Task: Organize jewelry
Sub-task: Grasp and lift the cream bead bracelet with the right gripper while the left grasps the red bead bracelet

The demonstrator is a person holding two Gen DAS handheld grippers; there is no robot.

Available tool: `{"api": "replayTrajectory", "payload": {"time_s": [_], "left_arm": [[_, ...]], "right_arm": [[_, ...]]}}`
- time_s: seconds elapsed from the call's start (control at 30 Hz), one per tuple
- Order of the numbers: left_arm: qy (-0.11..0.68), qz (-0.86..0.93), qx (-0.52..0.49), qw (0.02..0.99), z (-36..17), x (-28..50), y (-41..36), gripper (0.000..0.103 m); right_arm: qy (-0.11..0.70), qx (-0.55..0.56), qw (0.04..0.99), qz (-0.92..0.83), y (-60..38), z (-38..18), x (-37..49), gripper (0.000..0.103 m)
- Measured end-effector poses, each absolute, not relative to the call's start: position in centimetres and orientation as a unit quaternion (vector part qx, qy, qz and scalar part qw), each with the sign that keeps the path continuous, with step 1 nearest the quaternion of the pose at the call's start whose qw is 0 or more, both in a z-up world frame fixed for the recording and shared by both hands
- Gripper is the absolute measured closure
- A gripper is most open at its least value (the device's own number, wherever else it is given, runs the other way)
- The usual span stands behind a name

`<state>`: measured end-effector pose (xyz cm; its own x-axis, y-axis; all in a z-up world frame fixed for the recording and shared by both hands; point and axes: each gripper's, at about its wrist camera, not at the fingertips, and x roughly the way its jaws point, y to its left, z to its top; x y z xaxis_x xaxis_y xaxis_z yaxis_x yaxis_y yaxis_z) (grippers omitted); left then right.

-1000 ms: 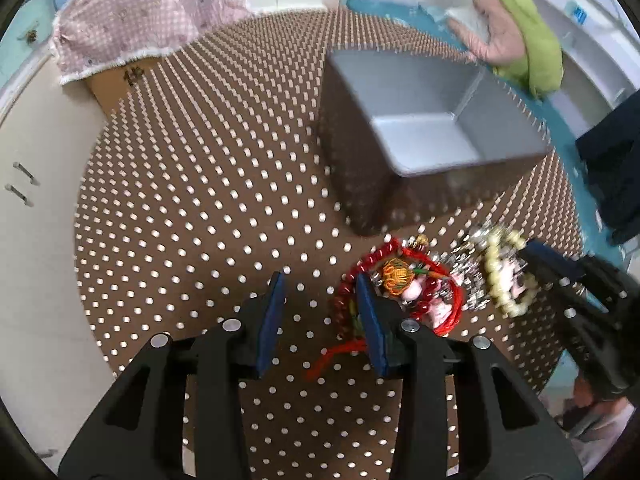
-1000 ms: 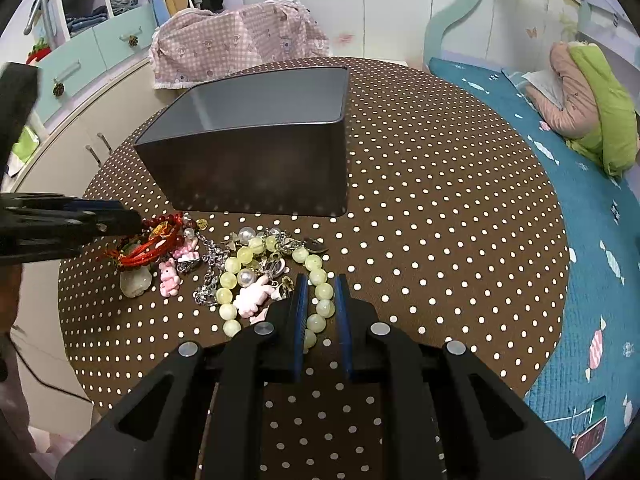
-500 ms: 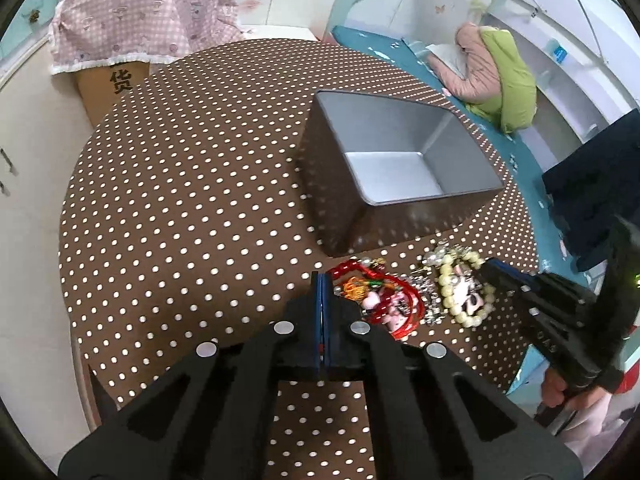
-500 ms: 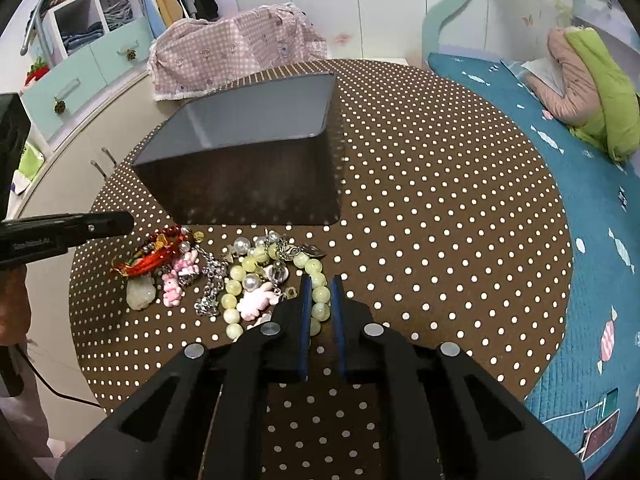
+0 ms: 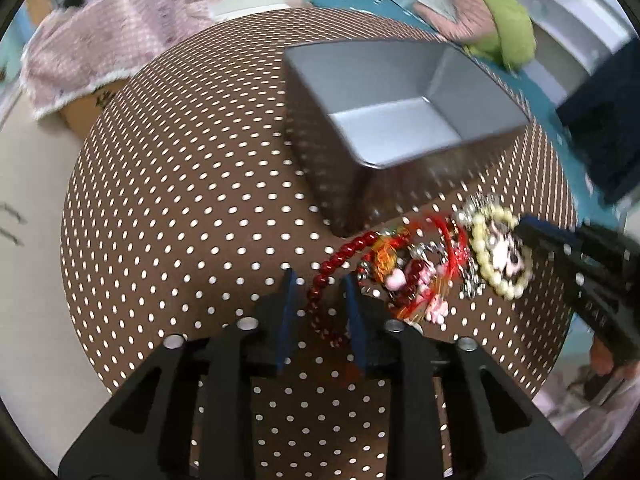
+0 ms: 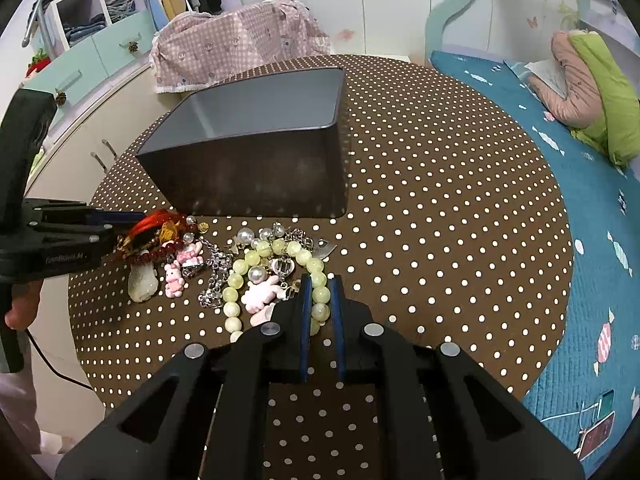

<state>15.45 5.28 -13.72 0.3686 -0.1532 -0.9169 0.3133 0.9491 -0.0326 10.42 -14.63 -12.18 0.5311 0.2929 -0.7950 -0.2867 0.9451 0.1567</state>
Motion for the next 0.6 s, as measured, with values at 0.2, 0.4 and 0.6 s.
{"api": "replayTrajectory", "payload": {"time_s": [0.2, 0.4, 0.6], "left_arm": [[0.544, -0.122, 0.095, 0.825, -13.8, 15.7, 5.5, 0.096], [0.533, -0.123, 0.043, 0.836, -13.3, 15.0, 7.1, 0.096], [0.501, -0.131, -0.021, 0.855, -11.1, 13.7, 8.8, 0.096]], "right_arm": [[0.455, 0.000, 0.875, 0.165, -14.6, -12.3, 10.4, 0.095], [0.444, 0.005, 0.880, 0.167, -15.1, -11.6, 10.1, 0.095], [0.421, 0.004, 0.891, 0.171, -15.4, -9.7, 9.8, 0.095]]}}
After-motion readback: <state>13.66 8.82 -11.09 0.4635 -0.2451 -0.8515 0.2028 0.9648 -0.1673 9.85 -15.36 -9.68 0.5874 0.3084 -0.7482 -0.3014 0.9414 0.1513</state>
